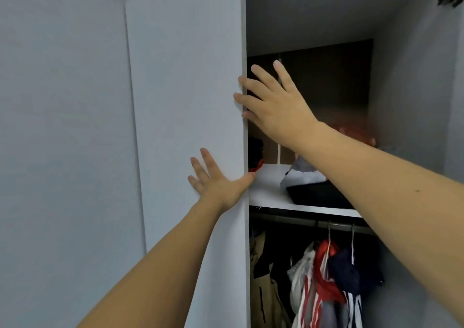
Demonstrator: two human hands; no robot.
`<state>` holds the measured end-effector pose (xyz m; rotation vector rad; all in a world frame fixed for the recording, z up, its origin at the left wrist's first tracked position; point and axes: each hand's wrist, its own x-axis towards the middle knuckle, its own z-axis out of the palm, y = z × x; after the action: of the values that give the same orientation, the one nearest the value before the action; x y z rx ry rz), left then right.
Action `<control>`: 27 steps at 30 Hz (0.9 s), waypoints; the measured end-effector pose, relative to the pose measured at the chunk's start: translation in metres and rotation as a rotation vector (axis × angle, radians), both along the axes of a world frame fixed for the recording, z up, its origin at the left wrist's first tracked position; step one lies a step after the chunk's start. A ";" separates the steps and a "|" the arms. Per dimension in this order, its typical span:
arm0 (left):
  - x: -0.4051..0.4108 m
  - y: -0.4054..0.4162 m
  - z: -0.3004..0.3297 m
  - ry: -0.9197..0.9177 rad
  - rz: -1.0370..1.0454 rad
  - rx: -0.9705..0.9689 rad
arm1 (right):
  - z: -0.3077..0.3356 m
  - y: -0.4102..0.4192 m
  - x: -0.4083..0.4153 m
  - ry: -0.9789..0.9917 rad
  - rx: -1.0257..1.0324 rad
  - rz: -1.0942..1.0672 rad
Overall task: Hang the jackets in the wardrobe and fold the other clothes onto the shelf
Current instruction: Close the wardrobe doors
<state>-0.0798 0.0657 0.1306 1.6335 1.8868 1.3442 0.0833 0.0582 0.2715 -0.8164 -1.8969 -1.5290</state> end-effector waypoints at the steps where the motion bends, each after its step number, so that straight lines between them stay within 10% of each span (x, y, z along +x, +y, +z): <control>1: 0.002 0.005 0.001 0.014 0.004 -0.014 | -0.002 0.006 0.002 0.011 0.003 -0.012; 27: 0.044 0.078 0.003 0.125 0.124 -0.045 | -0.025 0.092 0.020 0.150 -0.132 -0.230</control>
<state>-0.0359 0.1442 0.1335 1.6375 2.1063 1.2619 0.1031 0.1500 0.2469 -1.2106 -1.8587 -1.4386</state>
